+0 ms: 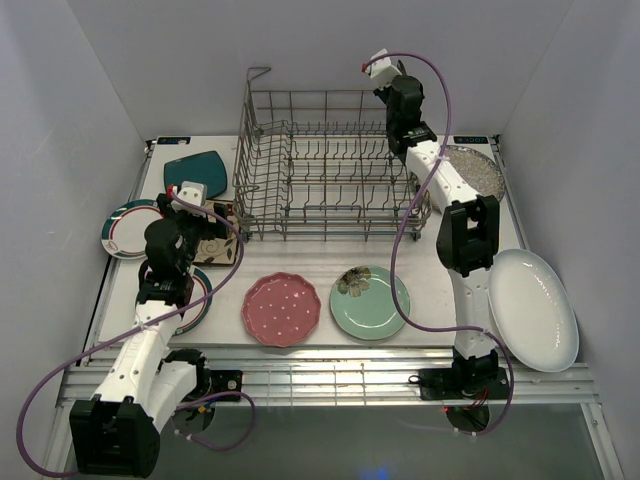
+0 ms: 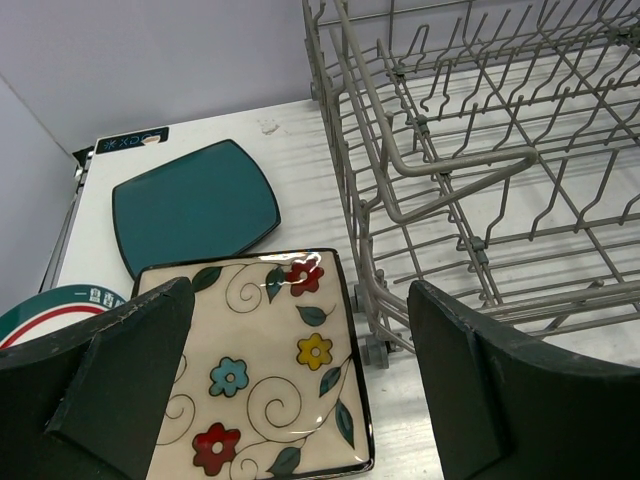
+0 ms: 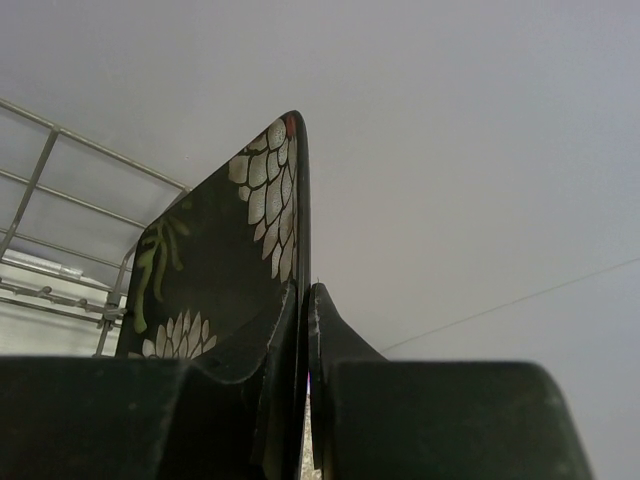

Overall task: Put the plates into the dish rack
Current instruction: Insert the plate into the dish rack.

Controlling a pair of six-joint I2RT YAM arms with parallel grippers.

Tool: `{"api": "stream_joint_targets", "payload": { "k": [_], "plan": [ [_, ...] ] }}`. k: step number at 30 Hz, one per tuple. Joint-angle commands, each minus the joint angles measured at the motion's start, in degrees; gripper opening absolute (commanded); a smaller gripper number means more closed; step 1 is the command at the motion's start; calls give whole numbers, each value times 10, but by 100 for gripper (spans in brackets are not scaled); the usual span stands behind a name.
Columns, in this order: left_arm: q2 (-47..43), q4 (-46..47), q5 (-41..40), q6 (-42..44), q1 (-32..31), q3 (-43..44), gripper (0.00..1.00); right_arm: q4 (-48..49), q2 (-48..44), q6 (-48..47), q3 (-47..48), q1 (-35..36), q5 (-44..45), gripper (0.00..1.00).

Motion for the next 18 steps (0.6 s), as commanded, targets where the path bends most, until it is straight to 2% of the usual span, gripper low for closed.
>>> {"api": "stream_joint_targets", "payload": {
  "k": [1, 9, 18],
  "plan": [
    [-2, -4, 11, 3, 0, 25, 98, 68, -15, -35, 57, 3, -4, 8],
    [-2, -5, 16, 2, 0, 27, 98, 9, -9, -46, 87, 8, -20, 8],
    [-3, -7, 17, 3, 0, 27, 98, -5, 14, -47, 112, 8, -18, 8]
  ]
}}
